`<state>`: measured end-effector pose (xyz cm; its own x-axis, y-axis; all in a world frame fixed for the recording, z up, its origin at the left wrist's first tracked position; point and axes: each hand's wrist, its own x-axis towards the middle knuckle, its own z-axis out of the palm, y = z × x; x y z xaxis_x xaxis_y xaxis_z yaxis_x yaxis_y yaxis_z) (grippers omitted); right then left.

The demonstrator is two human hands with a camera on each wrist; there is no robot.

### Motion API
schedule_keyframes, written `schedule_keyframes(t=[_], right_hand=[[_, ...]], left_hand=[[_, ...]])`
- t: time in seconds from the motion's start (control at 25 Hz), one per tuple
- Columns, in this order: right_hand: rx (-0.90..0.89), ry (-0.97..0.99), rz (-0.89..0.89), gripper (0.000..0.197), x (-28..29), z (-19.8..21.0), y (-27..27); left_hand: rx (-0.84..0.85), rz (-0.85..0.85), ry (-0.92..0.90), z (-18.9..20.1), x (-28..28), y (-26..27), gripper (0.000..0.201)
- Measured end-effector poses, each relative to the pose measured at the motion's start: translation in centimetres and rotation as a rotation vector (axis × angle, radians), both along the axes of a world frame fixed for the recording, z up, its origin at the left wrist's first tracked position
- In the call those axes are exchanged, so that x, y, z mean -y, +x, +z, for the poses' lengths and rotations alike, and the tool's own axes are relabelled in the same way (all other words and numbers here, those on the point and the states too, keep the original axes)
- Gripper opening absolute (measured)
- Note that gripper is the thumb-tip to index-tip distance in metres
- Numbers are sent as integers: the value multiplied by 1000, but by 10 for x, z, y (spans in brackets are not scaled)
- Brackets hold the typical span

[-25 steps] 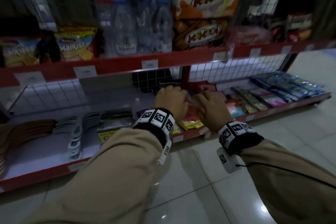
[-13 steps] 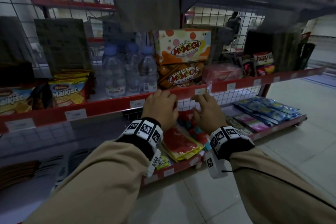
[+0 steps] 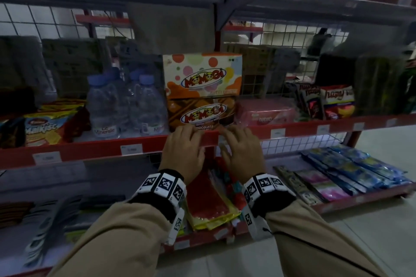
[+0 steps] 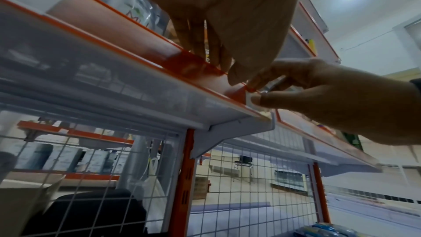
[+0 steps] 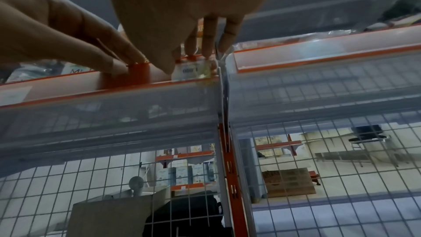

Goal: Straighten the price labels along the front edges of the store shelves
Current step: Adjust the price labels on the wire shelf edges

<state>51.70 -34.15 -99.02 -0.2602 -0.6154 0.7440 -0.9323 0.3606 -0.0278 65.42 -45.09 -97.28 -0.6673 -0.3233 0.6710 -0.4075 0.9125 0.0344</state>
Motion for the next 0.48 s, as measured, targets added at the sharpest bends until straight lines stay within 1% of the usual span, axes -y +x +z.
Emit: schedule_keyframes(t=[0.12,0.2,0.36,0.48], right_hand=[[-43,-44,89,33,5,-5,-14],[-56,-63,120,30,8,-10,-21],[-85,-63,108,31,12,-13,-24],[-54,-38,80,36,14,-7,-24]], left_hand=[[-59,30,-17,-5,-1,-7,39],[-73,52,-42,-7,-2,-10,38],[-66,111,-46,-9,-6,-15,34],[-72,139,-11,-9,-14,-17,37]])
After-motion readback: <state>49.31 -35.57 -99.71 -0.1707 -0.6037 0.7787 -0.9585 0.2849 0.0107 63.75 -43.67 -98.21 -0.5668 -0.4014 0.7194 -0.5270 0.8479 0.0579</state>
